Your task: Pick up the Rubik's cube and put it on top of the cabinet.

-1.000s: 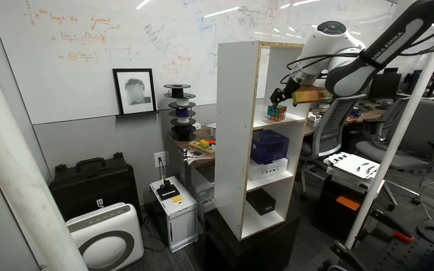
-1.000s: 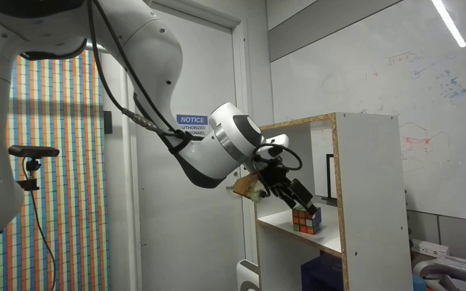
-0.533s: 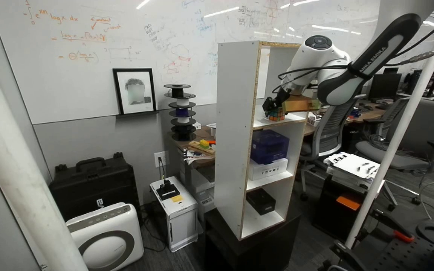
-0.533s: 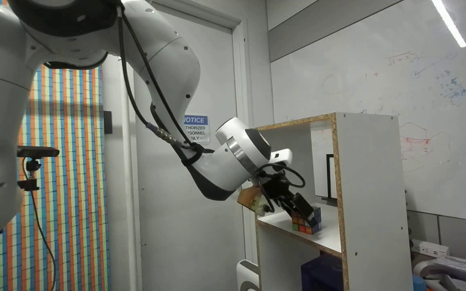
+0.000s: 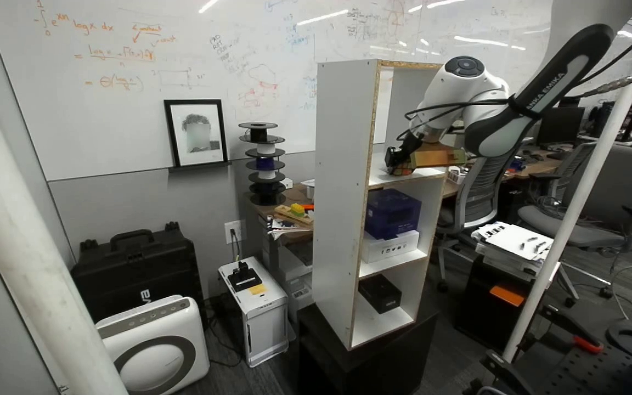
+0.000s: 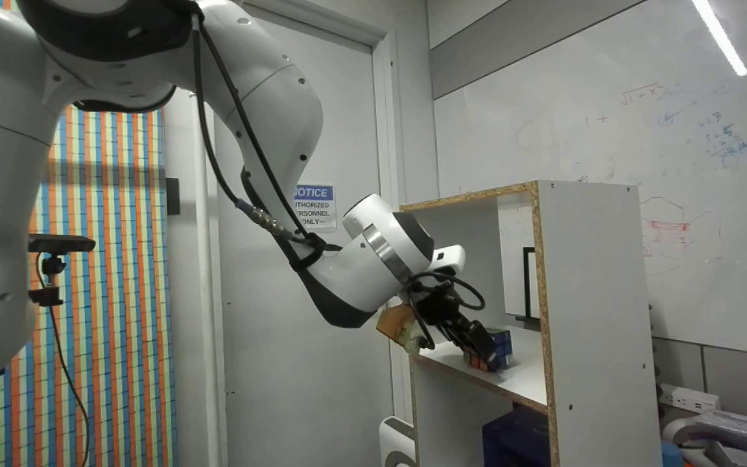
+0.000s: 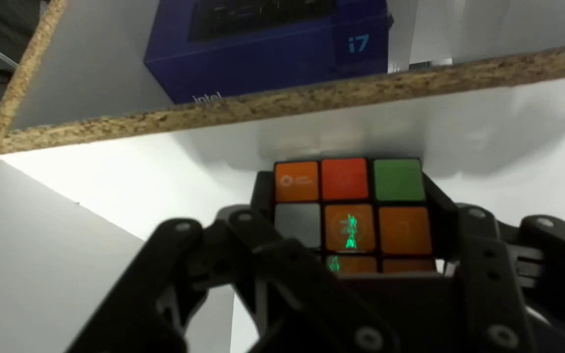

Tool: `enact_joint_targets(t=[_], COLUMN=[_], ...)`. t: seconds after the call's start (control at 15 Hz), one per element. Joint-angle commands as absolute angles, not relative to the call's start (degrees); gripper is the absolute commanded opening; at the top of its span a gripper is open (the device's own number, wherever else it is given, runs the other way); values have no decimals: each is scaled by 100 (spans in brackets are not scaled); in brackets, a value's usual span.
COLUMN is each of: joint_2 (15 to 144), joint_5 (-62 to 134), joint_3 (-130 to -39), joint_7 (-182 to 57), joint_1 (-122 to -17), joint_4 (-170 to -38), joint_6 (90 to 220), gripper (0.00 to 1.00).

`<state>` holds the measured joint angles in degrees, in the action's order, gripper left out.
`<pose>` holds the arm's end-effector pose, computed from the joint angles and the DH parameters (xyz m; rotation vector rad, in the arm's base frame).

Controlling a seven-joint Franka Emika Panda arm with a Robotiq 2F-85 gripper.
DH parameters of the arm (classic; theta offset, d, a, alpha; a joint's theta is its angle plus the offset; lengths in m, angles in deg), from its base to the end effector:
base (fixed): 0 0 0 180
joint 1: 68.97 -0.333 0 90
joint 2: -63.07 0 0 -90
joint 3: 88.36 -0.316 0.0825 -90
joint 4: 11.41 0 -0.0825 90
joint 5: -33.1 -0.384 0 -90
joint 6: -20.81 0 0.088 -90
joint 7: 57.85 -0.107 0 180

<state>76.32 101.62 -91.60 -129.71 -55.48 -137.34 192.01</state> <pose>0.5664 -0.0362 0.3128 2.7952 -0.4165 0.9482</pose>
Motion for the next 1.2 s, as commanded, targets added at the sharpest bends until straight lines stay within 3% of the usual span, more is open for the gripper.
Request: enact_joint_targets(t=[0.0, 0.4, 0.6, 0.93, 1.13], joint_2=[6601, 5063, 4409, 3313, 2784], joint_5=[9961, 8501, 7208, 6084, 5158], joint_3=[-9289, -9420, -9199, -9008, -9660], joint_7=[-12697, -11818, -10974, -10661, -10288], joint_1=[-5490, -5697, -6294, -7094, -6713], joint_4=[-14834, -16368, -16740, -16438, -15935], joint_6=[19204, 19137, 18962, 18023, 17364], gripper=[41, 41, 41, 41, 41])
